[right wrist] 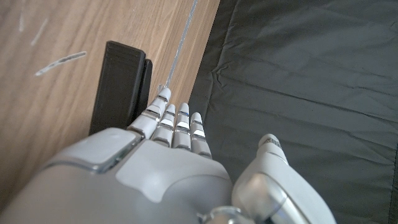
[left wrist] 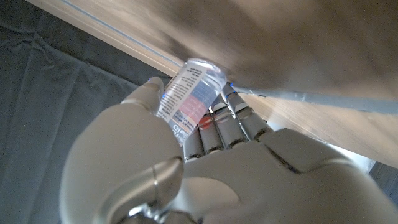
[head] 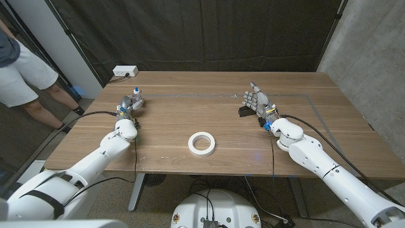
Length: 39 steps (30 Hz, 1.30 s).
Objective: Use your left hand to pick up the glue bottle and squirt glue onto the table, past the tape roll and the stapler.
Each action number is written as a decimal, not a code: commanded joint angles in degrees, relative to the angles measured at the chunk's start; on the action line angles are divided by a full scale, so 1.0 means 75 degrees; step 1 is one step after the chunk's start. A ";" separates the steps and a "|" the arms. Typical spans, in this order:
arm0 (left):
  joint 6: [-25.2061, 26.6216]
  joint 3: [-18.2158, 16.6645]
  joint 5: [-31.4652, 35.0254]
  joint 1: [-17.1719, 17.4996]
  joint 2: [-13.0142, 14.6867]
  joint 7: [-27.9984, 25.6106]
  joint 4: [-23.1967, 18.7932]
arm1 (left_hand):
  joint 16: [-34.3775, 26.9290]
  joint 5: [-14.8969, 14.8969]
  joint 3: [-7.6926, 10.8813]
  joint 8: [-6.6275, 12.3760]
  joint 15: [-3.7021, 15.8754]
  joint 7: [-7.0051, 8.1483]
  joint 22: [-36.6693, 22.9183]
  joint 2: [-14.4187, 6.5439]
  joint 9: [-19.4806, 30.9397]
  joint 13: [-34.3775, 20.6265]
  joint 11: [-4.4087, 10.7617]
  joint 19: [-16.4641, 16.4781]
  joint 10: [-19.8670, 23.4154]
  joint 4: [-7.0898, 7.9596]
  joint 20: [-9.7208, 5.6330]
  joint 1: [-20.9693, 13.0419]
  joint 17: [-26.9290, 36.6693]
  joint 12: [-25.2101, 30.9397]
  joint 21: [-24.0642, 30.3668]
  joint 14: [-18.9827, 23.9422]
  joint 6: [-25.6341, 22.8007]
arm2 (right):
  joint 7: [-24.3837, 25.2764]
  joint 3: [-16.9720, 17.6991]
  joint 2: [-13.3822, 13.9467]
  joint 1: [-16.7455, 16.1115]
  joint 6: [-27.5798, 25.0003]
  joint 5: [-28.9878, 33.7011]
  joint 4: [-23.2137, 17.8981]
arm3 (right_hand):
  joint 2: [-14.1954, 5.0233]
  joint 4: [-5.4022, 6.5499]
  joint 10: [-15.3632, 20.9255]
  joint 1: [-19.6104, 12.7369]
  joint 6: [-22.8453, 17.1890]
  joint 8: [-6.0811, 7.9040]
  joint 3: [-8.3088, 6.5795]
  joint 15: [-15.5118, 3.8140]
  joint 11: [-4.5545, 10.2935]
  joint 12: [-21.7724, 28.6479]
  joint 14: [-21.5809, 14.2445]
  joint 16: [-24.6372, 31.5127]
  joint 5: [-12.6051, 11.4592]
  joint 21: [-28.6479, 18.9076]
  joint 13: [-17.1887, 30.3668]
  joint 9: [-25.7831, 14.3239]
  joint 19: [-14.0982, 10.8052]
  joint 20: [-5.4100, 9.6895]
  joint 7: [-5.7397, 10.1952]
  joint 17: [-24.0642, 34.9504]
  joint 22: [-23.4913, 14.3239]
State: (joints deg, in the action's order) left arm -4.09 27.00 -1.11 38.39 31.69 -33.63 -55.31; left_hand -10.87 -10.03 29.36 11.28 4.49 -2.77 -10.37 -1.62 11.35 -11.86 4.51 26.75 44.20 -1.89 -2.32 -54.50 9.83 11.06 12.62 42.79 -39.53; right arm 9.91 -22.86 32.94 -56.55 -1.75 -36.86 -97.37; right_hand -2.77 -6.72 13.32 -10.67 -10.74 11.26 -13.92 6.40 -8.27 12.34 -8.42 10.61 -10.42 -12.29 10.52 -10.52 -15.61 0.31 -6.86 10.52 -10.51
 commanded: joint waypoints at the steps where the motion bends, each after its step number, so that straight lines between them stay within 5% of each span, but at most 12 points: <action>1: -0.0437 0.0173 -0.0144 -0.0419 -0.0214 0.0455 0.0428 | -0.0039 -0.0028 0.0048 0.0055 0.0136 -0.0053 -0.0015 -0.0086 0.0018 -0.0021 -0.0034 0.0122 -0.0012 0.0000 0.0010 0.0002 0.0016 0.0047 0.0022 0.0070 0.0023 | 0.0209 0.0101 0.0108 -0.0236 0.0030 0.0032 -0.0327 | -0.0022 -0.0014 0.0087 -0.0049 -0.0043 -0.0002 -0.0005 0.0033 0.0008 0.0009 -0.0031 -0.0008 0.0019 -0.0001 0.0030 -0.0040 -0.0023 -0.0015 0.0037 0.0019 -0.0027; 8: -0.0488 0.0238 -0.0221 -0.0543 -0.0250 0.0743 0.0399 | -0.0084 -0.0022 0.0084 0.0064 0.0060 -0.0171 -0.0013 -0.0242 0.0026 -0.0022 -0.0117 0.0231 0.0011 0.0065 0.0016 0.0038 0.0013 0.0062 0.0050 0.0303 0.0025 | 0.0264 0.0129 0.0165 -0.0293 -0.0017 0.0023 -0.0455 | -0.0026 -0.0012 0.0092 -0.0048 -0.0044 -0.0002 -0.0005 0.0033 0.0009 0.0010 -0.0037 -0.0006 0.0018 -0.0003 0.0030 -0.0040 -0.0028 -0.0012 0.0031 0.0019 -0.0027; 14: -0.0223 0.0035 -0.0595 -0.0169 -0.0120 0.1041 -0.0306 | -0.0073 0.0005 0.0147 0.0169 0.0046 -0.0184 -0.0014 -0.0373 0.0026 -0.0014 -0.0144 0.0395 0.0278 0.0071 0.0022 0.0020 -0.0006 0.0125 0.0086 0.0586 -0.0299 | 0.0142 0.0086 0.0190 -0.0232 -0.0032 0.0012 -0.0414 | -0.0030 -0.0011 0.0096 -0.0048 -0.0047 -0.0002 -0.0006 0.0026 0.0000 0.0011 -0.0038 -0.0006 0.0018 -0.0002 0.0030 -0.0040 -0.0027 -0.0013 0.0034 0.0019 -0.0027; 23: 0.0279 -0.0131 -0.0803 0.0225 0.0103 0.1210 -0.0929 | 0.0158 0.0006 -0.0201 -0.0056 -0.0350 -0.0068 -0.0053 -0.0083 0.0003 -0.0014 -0.0307 -0.0331 -0.0361 0.0317 0.0670 0.0581 0.0043 -0.0065 -0.0152 -0.0498 0.0303 | 0.0102 0.0039 0.0252 -0.0101 -0.0232 0.0018 -0.0430 | -0.0037 -0.0009 0.0104 -0.0049 -0.0066 0.0005 -0.0007 0.0034 0.0000 0.0013 -0.0042 -0.0005 0.0017 -0.0002 0.0030 -0.0041 -0.0026 -0.0017 0.0040 0.0019 -0.0027; 27: 0.0362 -0.0171 -0.0887 0.0274 0.0136 0.1329 -0.0957 | 0.0146 -0.0007 -0.0266 -0.0084 -0.0402 -0.0103 -0.0052 -0.0020 0.0001 -0.0011 -0.0360 -0.0565 -0.0633 0.0343 0.0601 0.0676 0.0048 -0.0093 -0.0192 -0.0792 0.0522 | 0.0078 -0.0002 0.0277 -0.0050 -0.0364 0.0003 -0.0450 | -0.0040 -0.0008 0.0110 -0.0049 -0.0068 0.0005 -0.0008 0.0033 0.0000 0.0015 -0.0041 -0.0006 0.0017 -0.0002 0.0030 -0.0041 -0.0026 -0.0020 0.0051 0.0019 -0.0027; 39: 0.0617 -0.0124 -0.0760 0.0317 0.0436 0.1613 -0.1380 | 0.0154 -0.0059 -0.0494 -0.0116 -0.0724 -0.0063 -0.0056 0.0109 0.0000 -0.0003 -0.0488 -0.1369 -0.1669 0.0487 0.0958 0.1038 0.0081 -0.0107 -0.0241 -0.2015 0.1453 | 0.0113 -0.0024 0.0234 -0.0014 -0.0391 0.0008 -0.0456 | -0.0050 -0.0006 0.0122 -0.0050 -0.0069 0.0004 -0.0011 0.0038 0.0004 0.0018 -0.0041 -0.0006 0.0016 -0.0002 0.0030 -0.0041 -0.0026 -0.0017 0.0062 0.0020 -0.0028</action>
State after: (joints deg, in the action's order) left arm -1.67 26.12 -7.09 39.86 33.07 -23.25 -62.34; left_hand -9.88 -10.19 25.92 10.38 -0.60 -3.35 -10.53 -0.71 11.18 -11.71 0.72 18.75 32.55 1.66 3.07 -47.23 10.29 10.35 11.00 28.81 -29.40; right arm 10.79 -22.81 34.79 -57.02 -4.34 -36.89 -100.82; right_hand -2.77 -6.72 13.84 -10.67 -11.05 11.26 -13.92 6.40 -8.17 12.34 -8.42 10.61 -10.42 -12.29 10.52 -10.52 -15.61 0.31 -6.54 10.52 -10.52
